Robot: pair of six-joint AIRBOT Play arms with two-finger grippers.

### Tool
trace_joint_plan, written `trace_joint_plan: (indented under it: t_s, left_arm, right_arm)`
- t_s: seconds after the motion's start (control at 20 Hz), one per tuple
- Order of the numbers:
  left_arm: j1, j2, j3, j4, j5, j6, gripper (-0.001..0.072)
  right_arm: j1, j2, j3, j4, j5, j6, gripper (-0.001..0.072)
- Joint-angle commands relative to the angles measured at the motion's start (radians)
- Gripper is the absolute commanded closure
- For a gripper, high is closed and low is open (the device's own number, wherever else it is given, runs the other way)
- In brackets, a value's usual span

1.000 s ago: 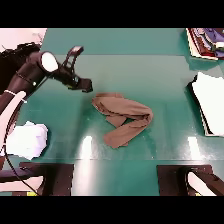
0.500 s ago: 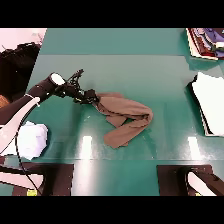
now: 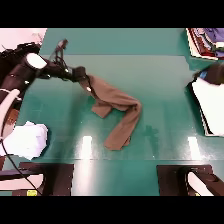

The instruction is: Fold the shirts.

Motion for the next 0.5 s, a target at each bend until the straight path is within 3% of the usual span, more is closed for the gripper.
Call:
trace_joint_plan:
  t_s: [0.0,0.05,0.25,0.35,0.45]
  left_arm:
    - [0.011,0.079,0.067,0.126,-0.003,0.0,0.0678]
    - [0.011,0.088,0.067,0.126,-0.008,0.0,0.0677]
    - [0.011,0.09,0.067,0.13,-0.054,0.0,0.0677]
    - [0.011,0.09,0.067,0.139,-0.069,0.0,0.0677]
    - [0.011,0.09,0.067,0.145,-0.08,0.0,0.0677]
  right_arm:
    - [0.024,0.037,-0.335,0.013,-0.047,0.026,0.0441]
    - [0.05,0.024,-0.434,0.062,-0.079,0.024,0.03]
    - [0.253,-0.118,-0.641,0.23,-0.299,-0.039,0.0304]
    - [0.364,-0.215,-0.643,0.299,-0.39,-0.057,0.0304]
    - [0.455,-0.314,-0.598,0.359,-0.393,-0.1,0.0304]
